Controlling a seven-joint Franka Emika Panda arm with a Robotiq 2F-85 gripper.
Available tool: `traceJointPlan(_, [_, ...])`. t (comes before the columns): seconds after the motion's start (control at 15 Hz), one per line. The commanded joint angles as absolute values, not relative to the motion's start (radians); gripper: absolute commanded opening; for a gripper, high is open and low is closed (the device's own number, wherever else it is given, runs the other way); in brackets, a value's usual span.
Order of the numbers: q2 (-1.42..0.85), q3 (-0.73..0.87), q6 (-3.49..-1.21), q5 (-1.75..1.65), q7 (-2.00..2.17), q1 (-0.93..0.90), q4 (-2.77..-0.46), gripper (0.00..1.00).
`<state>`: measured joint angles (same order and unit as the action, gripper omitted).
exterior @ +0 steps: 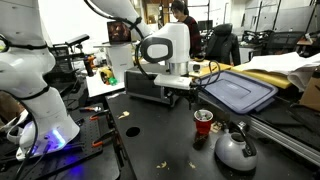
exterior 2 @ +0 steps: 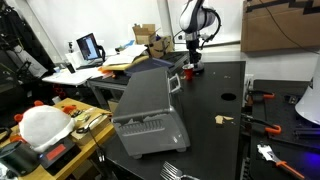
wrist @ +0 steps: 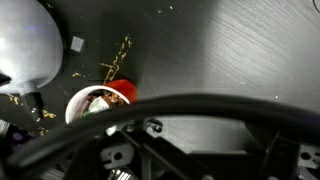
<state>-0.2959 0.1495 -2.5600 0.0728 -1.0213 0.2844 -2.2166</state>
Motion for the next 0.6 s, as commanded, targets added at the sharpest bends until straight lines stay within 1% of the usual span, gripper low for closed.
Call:
traceJointPlan(0.0, [-0.325,0.119,-2.564,0.089,-1.047,0.318,-2.18,1.0])
traceJointPlan(0.53, [-0.39,0.111,-2.57,0.08,-1.037,0.347,-2.115,1.0])
